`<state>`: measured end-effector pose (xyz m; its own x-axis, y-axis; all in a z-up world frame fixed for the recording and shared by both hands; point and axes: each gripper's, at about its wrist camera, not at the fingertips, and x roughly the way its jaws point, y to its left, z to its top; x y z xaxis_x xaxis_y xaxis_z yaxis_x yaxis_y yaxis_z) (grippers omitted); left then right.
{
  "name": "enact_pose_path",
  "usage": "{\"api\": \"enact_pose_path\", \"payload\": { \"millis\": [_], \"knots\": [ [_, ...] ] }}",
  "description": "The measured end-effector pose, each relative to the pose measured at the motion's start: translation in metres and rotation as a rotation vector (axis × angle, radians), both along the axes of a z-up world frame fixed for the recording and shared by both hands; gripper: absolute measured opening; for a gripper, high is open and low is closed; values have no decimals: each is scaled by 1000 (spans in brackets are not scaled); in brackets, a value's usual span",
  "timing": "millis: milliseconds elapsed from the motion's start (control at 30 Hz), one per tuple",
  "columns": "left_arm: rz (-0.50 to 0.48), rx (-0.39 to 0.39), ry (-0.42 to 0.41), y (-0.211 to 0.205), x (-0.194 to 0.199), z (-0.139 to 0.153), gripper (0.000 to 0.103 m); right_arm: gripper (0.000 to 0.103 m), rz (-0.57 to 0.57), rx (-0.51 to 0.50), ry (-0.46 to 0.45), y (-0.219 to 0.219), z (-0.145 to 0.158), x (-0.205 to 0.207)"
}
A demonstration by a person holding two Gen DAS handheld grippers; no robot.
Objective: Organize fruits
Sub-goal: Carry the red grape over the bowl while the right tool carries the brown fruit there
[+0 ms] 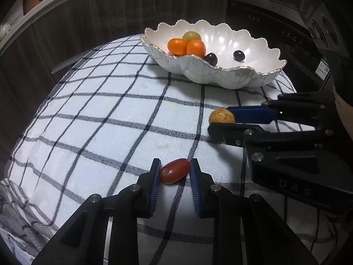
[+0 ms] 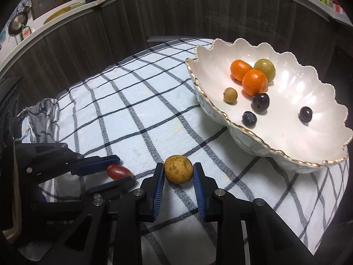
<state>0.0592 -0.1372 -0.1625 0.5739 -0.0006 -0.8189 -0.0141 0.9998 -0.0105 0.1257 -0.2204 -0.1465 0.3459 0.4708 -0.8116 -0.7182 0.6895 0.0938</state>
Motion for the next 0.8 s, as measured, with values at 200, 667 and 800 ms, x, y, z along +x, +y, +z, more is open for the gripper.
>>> {"api": "enact_pose_path", "payload": {
  "millis": [200, 667, 800],
  "knots": [
    [-22, 5, -9, 1, -2, 8, 27, 28, -50, 13, 1, -7, 7, -9],
    [-69, -16, 2, 10, 1, 26, 27, 28, -264, 81, -21, -23, 34, -26],
    [-82, -23, 3, 13, 3, 30, 27, 28, -330, 105, -28, -27, 43, -32]
  ]
}}
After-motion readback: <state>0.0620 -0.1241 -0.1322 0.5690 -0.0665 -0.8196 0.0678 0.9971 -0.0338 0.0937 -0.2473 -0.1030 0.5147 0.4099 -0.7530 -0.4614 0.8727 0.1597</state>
